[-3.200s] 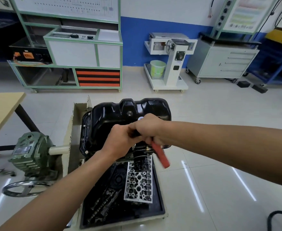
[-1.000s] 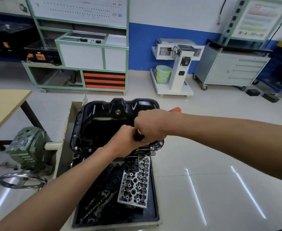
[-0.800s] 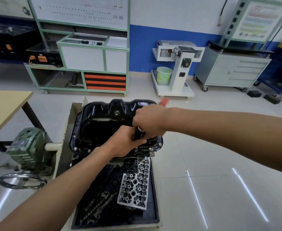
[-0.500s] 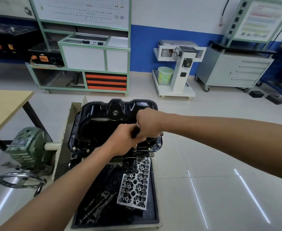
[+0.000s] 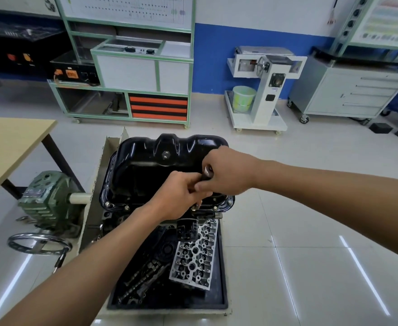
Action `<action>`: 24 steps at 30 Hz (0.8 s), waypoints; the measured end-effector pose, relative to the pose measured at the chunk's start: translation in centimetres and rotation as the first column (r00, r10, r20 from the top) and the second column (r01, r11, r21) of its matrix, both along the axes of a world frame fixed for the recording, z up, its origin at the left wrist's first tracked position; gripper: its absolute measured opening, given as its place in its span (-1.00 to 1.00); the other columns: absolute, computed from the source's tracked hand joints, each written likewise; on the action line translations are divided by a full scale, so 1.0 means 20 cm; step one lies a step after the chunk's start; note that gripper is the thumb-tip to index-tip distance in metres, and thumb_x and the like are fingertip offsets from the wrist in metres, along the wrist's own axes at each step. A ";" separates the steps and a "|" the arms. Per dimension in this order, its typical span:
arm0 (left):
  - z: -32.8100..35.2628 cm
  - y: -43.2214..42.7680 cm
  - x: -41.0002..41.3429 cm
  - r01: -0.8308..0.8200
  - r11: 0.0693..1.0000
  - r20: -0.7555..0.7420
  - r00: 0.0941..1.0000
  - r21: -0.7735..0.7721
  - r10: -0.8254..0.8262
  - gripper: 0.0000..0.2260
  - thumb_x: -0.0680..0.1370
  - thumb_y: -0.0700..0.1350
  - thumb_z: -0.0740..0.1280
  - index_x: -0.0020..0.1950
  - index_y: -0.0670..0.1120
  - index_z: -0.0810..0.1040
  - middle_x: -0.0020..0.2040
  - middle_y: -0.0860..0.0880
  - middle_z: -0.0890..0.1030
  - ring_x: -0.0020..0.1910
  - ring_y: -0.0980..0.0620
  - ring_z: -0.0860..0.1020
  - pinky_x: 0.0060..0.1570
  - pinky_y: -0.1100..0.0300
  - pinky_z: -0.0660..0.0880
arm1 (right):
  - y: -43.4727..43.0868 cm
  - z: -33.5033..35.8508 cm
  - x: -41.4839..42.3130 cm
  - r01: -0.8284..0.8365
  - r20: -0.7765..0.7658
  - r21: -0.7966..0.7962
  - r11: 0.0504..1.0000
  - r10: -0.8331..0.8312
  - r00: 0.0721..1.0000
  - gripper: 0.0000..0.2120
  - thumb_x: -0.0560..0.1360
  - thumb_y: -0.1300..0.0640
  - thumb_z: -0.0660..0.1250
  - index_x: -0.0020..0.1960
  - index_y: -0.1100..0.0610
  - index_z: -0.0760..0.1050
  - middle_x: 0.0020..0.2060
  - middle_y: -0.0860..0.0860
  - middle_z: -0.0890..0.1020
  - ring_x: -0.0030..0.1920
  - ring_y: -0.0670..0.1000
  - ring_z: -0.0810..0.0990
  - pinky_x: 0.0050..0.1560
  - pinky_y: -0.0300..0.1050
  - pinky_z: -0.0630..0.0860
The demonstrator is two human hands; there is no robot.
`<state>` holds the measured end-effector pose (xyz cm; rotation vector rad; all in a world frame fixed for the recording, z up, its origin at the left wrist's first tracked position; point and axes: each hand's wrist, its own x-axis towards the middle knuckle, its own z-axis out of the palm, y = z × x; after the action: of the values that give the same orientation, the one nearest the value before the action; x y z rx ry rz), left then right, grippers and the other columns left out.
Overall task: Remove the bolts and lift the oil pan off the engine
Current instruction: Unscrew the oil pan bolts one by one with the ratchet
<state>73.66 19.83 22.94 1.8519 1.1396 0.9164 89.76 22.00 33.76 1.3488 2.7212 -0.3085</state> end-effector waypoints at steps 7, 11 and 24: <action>-0.01 0.04 0.11 0.017 0.998 0.157 0.988 -0.061 -0.008 -0.83 0.56 -0.24 0.46 -0.18 0.00 0.64 -0.33 -0.04 0.65 -0.32 0.04 0.64 -0.24 0.27 0.55 | 0.00 0.05 0.02 0.110 0.016 0.035 0.993 -0.110 0.994 -0.58 0.47 -0.03 0.38 -0.46 0.12 0.36 -0.54 0.01 0.41 -0.48 -0.01 0.38 -0.49 -0.17 0.26; -0.06 0.03 0.16 0.016 0.999 0.113 0.993 -0.038 -0.012 -0.83 0.55 -0.19 0.44 -0.20 0.05 0.62 -0.30 -0.05 0.66 -0.28 -0.01 0.66 -0.16 0.09 0.62 | -0.01 -0.01 0.07 0.149 0.020 -0.006 0.989 -0.149 0.989 -0.64 0.48 -0.01 0.39 -0.39 0.15 0.44 -0.51 0.02 0.47 -0.44 0.02 0.44 -0.46 -0.16 0.31; -0.08 0.05 0.25 -0.085 0.991 0.062 0.995 0.100 0.079 -0.69 0.55 -0.12 0.48 -0.26 0.28 0.60 -0.37 0.14 0.61 -0.44 0.19 0.50 -0.34 0.30 0.41 | -0.03 -0.08 0.06 0.454 -0.249 -0.770 0.448 -0.867 0.432 -0.84 0.55 0.27 0.30 -0.20 0.20 0.41 -0.43 0.08 0.38 -0.60 -0.05 0.22 -0.52 -0.25 0.20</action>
<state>78.64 20.89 21.28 1.8591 1.1596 1.0861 90.88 21.36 32.20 2.3648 1.7413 -1.8356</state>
